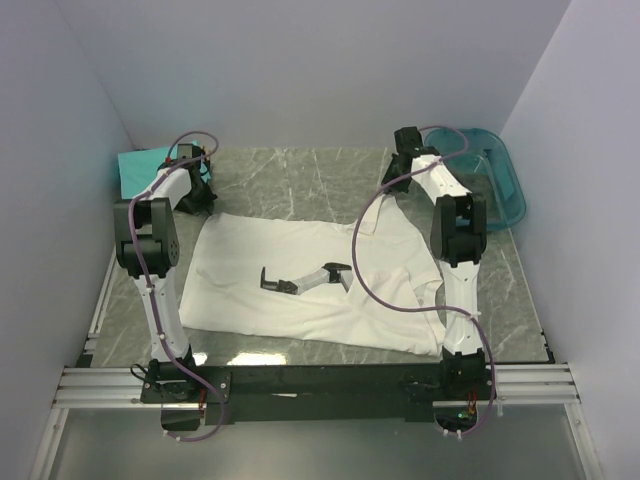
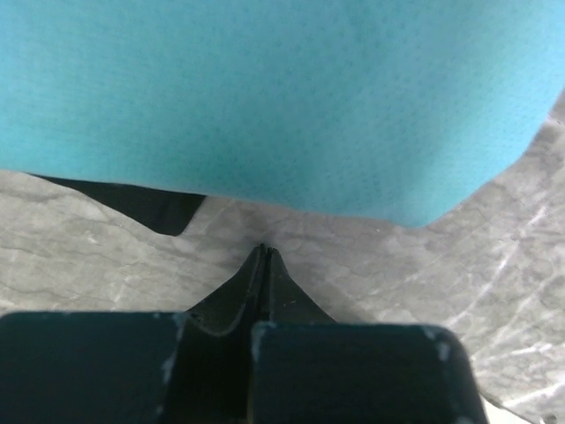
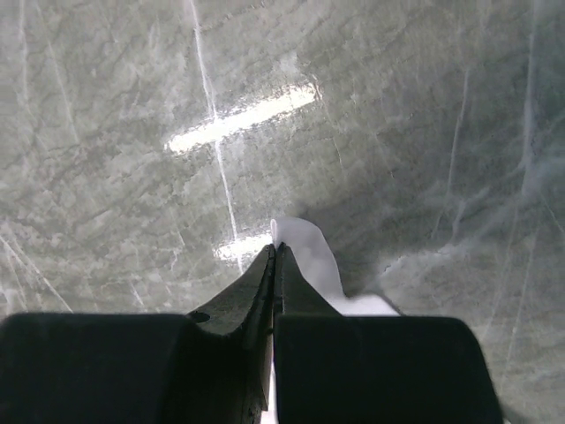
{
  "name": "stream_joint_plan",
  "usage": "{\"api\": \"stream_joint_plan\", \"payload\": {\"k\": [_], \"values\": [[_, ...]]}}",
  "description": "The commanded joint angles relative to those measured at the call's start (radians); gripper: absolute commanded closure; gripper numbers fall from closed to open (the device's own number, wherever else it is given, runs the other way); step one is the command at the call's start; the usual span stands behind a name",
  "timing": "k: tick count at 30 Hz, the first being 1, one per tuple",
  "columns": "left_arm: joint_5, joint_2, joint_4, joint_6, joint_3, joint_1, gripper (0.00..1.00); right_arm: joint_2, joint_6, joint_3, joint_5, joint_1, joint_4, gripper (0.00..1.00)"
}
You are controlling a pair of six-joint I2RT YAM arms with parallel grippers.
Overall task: Fold and stack the t-shirts
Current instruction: Fold the tshirt
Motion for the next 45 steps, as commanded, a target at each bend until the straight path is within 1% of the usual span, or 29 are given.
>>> {"api": "stream_joint_plan", "payload": {"k": [1, 4, 8, 12, 18, 20, 23, 24, 26, 27, 29, 31, 32, 33, 34, 35, 40, 43, 45], "values": [[0.066, 0.004, -0.032, 0.008, 0.027, -0.009, 1.0, -0.103, -0.018, 0.051, 0.021, 0.0, -0.014, 1.0], [0.098, 0.007, -0.024, 0.011, 0.069, -0.011, 1.0, -0.1, -0.025, 0.102, 0.055, -0.012, -0.039, 1.0], [0.133, 0.021, -0.001, 0.021, 0.116, -0.009, 1.0, -0.092, -0.029, 0.154, 0.053, -0.032, -0.044, 1.0], [0.202, 0.031, 0.063, 0.016, 0.15, -0.009, 1.0, -0.068, -0.028, 0.223, 0.049, -0.046, -0.045, 1.0], [0.296, 0.083, 0.125, -0.007, 0.284, -0.008, 1.0, -0.031, -0.006, 0.324, 0.033, -0.092, -0.036, 1.0], [0.328, 0.106, 0.134, -0.012, 0.336, -0.006, 1.0, -0.034, -0.003, 0.335, 0.026, -0.107, -0.015, 1.0], [0.324, 0.117, 0.125, -0.007, 0.368, -0.006, 1.0, -0.044, -0.005, 0.332, 0.026, -0.112, 0.007, 1.0], [0.286, 0.119, 0.11, -0.009, 0.371, -0.006, 1.0, -0.048, -0.005, 0.324, 0.009, -0.112, 0.008, 1.0], [0.241, 0.132, 0.028, -0.005, 0.383, -0.005, 1.0, -0.051, -0.003, 0.309, -0.002, -0.114, 0.012, 1.0], [0.201, 0.134, 0.002, -0.005, 0.38, -0.005, 1.0, -0.054, 0.004, 0.286, -0.011, -0.114, 0.013, 1.0], [0.181, 0.122, -0.013, 0.004, 0.332, -0.006, 0.99, -0.066, 0.012, 0.257, -0.019, -0.112, 0.022, 1.0], [0.158, 0.111, -0.006, 0.008, 0.279, -0.006, 0.93, -0.075, 0.017, 0.214, -0.028, -0.109, 0.031, 1.0], [0.15, 0.107, -0.005, 0.014, 0.272, -0.006, 0.87, -0.083, 0.017, 0.203, -0.029, -0.109, 0.036, 1.0], [0.137, 0.106, -0.004, 0.018, 0.262, -0.008, 0.85, -0.083, 0.015, 0.195, -0.031, -0.103, 0.035, 1.0], [0.135, 0.11, -0.001, 0.021, 0.261, -0.008, 0.79, -0.083, 0.014, 0.192, -0.033, -0.101, 0.033, 1.0], [0.132, 0.113, 0.004, 0.022, 0.262, -0.009, 0.77, -0.083, 0.012, 0.192, -0.036, -0.101, 0.032, 1.0], [0.112, 0.174, -0.019, 0.022, 0.313, -0.012, 0.68, -0.084, 0.014, 0.186, -0.042, -0.091, 0.031, 1.0], [0.11, 0.191, -0.036, 0.015, 0.334, -0.015, 0.65, -0.086, 0.009, 0.18, -0.043, -0.086, 0.03, 1.0], [0.078, 0.191, -0.047, 0.011, 0.33, -0.018, 0.64, -0.086, 0.005, 0.18, -0.043, -0.085, 0.027, 1.0]]}}
